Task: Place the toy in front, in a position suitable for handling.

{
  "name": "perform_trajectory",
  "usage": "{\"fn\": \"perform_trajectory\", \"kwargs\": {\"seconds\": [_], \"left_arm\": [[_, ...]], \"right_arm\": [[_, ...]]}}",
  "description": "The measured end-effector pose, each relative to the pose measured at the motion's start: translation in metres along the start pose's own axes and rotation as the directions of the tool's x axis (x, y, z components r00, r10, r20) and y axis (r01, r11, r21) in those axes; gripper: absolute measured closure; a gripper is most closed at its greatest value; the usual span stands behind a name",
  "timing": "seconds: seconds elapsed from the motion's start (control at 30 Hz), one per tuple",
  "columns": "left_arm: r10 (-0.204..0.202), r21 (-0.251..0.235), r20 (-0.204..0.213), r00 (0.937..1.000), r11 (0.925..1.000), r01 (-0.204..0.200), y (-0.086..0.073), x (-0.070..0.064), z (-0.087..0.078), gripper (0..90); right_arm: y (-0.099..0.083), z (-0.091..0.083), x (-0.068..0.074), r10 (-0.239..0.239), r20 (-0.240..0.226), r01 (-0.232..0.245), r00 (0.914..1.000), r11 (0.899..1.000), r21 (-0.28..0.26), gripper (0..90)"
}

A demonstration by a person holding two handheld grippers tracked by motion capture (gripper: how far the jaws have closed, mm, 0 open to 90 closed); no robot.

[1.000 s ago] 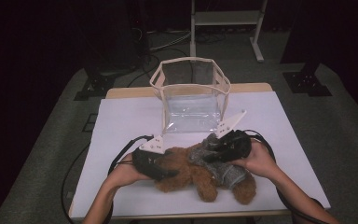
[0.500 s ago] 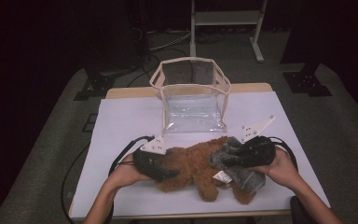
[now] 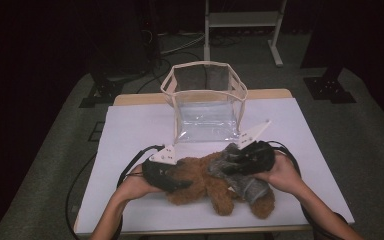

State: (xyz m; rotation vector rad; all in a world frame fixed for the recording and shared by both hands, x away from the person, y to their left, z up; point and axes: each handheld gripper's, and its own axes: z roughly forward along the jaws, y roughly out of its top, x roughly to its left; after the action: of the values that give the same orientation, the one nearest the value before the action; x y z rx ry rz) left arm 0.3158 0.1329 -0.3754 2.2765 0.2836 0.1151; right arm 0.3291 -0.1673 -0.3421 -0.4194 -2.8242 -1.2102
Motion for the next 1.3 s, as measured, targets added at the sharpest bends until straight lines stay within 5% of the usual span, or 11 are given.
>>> {"fn": "perform_trajectory", "kwargs": {"seconds": [0.17,0.27,0.37,0.53,0.7,0.9,1.1,1.3], "left_arm": [[0.007,0.013,-0.007,1.0,0.9999,-0.007,0.004,-0.001,0.002,37.6],[0.02,0.029,-0.007,0.9998,0.9994,-0.02,0.007,-0.001,0.003,37.7],[0.021,0.03,0.0,0.9998,0.9993,-0.021,0.008,-0.002,0.004,37.8],[0.034,0.043,0.001,0.9994,0.9985,-0.034,0.007,-0.002,0.004,38.6],[0.035,0.024,0.007,0.9994,0.9991,-0.035,0.005,-0.001,0.002,38.7],[0.016,-0.02,0.011,0.9998,0.9997,-0.016,0.012,-0.002,-0.003,28.2],[-0.043,0.027,-0.003,0.9991,0.9987,0.043,0.009,0.006,-0.001,14.9],[-0.003,0.025,0.011,0.9999,0.9997,0.003,0.004,0.004,0.007,34.5]], "right_arm": [[-0.026,-0.028,-0.002,0.066,0.037,-0.066,0.9971,0.998,-0.012,79.4],[-0.023,-0.036,0.0,0.066,0.055,-0.064,0.9964,0.998,-0.024,79.4],[-0.012,-0.035,0.001,0.031,0.065,-0.03,0.9974,0.999,-0.023,79.4],[0.031,0.006,0.001,-0.048,0.021,0.048,0.9986,0.999,0.016,79.4],[0.021,0.013,-0.004,-0.031,0.013,0.03,0.9994,0.999,0.043,79.5],[0.001,0.006,-0.004,0.02,0.01,-0.02,0.9998,0.999,0.027,79.7],[-0.004,0.005,-0.005,0.021,0.01,-0.021,0.9997,1.0,0.014,79.8],[0.008,0.004,-0.002,-0.001,0.014,0.001,0.9999,1.0,0.02,79.7]]}}
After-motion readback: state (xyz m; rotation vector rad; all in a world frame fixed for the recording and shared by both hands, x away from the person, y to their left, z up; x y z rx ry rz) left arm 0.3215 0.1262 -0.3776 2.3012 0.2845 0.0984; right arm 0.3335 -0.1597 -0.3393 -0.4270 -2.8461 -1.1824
